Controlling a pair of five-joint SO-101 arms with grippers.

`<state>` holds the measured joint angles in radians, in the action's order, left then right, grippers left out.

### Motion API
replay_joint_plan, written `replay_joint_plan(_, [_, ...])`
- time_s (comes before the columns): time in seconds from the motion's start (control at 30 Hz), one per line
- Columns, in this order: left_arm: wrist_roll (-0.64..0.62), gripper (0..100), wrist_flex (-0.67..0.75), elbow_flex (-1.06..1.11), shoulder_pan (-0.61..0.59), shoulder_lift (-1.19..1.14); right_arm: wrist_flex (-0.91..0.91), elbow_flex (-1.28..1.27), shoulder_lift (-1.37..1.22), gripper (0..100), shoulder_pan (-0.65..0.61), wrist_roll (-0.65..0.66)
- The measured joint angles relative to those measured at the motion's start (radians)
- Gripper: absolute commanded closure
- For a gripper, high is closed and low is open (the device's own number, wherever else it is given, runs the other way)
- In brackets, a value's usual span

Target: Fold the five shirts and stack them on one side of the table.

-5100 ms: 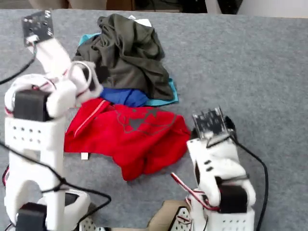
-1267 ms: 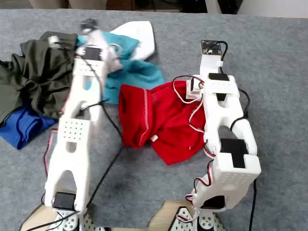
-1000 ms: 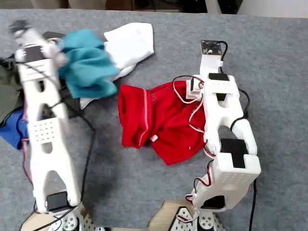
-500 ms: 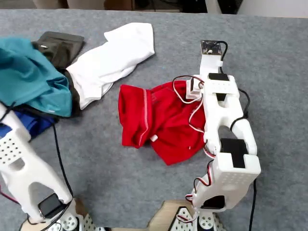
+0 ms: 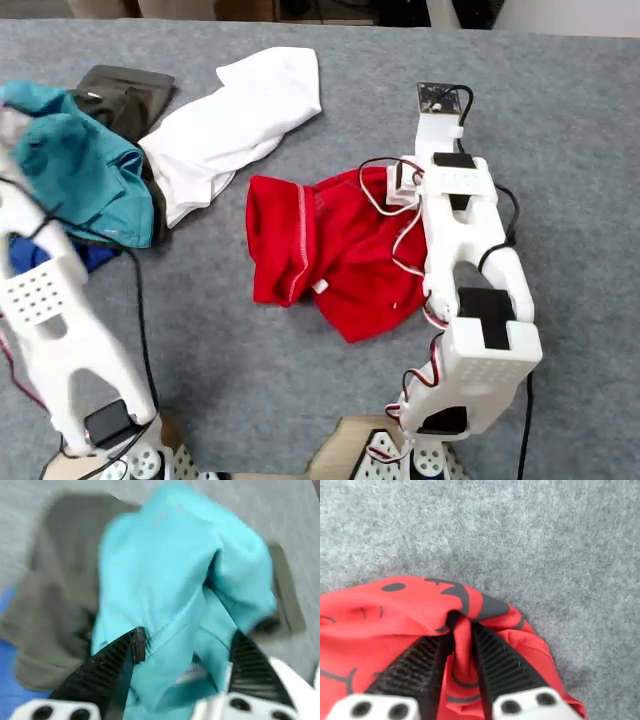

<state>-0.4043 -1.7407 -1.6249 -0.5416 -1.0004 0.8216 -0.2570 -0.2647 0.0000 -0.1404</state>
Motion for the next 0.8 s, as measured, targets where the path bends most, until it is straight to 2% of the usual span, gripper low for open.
replay_joint_plan(0.27, [0.133, 72, -0.006, 0.000, 0.315, -0.003, 0.000, 0.000, 0.000, 99.1, 0.000, 0.000])
replay_joint_plan(0.4, [0.160, 72, 0.017, 0.021, 0.427, -0.049, -0.003, 0.000, 0.000, 99.1, 0.000, 0.000])
replay_joint_plan(0.67, [0.163, 73, 0.203, 0.269, 0.482, -0.216, -0.003, 0.000, 0.000, 99.1, 0.000, 0.000])
replay_joint_plan(0.73, [0.161, 77, 0.206, 0.270, 0.477, -0.219, -0.003, 0.000, 0.000, 99.1, 0.000, 0.000])
replay_joint_plan(0.8, [0.160, 84, 0.207, 0.270, 0.470, -0.221, -0.003, 0.000, 0.000, 99.1, 0.000, 0.000])
